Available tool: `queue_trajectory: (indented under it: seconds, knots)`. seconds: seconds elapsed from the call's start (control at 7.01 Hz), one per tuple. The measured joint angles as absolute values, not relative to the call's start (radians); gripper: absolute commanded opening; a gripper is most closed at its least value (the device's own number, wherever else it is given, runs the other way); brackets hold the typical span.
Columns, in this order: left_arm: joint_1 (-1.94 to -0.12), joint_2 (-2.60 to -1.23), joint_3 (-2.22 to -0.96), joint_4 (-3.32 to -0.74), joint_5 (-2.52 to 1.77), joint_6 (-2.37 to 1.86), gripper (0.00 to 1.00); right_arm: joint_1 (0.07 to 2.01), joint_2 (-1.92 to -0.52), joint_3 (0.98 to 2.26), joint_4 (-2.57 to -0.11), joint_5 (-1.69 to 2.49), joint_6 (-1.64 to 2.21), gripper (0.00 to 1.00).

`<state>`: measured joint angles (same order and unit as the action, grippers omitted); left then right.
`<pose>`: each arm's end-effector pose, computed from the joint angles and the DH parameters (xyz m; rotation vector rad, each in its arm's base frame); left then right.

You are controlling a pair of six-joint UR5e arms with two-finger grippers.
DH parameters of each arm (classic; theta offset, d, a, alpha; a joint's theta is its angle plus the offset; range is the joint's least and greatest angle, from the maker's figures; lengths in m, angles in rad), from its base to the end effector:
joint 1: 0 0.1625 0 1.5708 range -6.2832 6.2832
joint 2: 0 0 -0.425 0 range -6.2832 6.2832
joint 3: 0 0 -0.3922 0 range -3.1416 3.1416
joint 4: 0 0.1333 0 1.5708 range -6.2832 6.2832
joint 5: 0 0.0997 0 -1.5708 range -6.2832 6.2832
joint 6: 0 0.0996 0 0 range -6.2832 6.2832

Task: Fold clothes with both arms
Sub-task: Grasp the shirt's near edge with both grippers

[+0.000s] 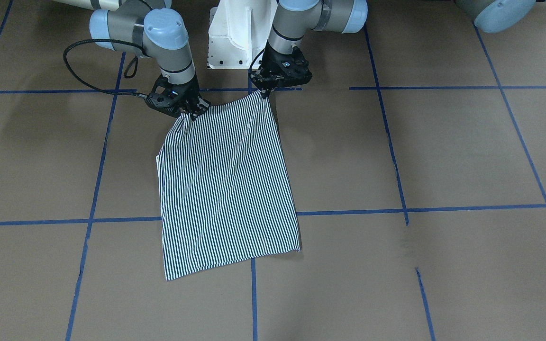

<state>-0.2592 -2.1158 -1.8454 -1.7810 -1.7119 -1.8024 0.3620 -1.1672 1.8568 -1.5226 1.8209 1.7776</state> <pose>0.5725 -0.2752 0.2046 -0.1149 1.0362 -0.3733 -0.5303 -0.3170 0.3082 -0.1826 -0.7566 0.4479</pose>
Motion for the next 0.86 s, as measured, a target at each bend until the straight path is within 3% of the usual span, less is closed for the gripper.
queue_trajectory:
  seconds: [0.43, 0.86]
  knots:
    - [-0.241, -2.103, -1.877, -1.775, -1.708, -1.802, 0.0, 0.358, -1.177, 1.936, -1.522, 1.821, 1.818, 0.0]
    - [-0.159, -2.085, -1.997, -1.622, -1.704, -1.802, 0.0, 0.315, -1.221, 2.038, -1.519, 1.875, 1.824, 0.0]
